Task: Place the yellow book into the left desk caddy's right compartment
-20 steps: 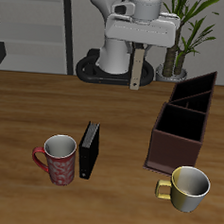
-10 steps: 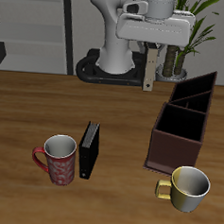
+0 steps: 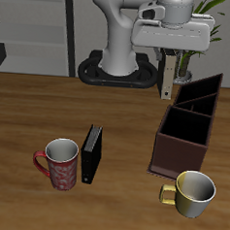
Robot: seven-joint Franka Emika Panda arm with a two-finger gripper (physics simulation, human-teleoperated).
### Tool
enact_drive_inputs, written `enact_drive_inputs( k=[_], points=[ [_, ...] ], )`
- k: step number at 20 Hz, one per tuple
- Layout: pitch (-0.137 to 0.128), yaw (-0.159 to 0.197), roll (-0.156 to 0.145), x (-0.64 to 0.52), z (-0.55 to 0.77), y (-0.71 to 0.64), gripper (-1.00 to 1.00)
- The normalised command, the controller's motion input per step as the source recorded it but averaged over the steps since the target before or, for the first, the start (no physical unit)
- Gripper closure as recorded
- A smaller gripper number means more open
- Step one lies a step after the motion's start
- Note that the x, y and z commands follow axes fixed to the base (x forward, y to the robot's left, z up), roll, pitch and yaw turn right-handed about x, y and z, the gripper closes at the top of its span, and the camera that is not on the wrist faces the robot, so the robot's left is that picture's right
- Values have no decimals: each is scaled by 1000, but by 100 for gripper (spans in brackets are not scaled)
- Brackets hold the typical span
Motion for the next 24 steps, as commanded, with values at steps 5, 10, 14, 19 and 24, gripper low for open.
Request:
enact_drive_inputs(
  k=[5,10,14,19,24],
  points=[
    [17,7,40,172,-8,340,100],
    [-22,17,18,108,46,217,100],
    [-37,-6,18,216,112,154,100],
    [-11,-9,27,116,-17,120,100],
    [1,-10,24,80,-80,130,100]
  ],
)
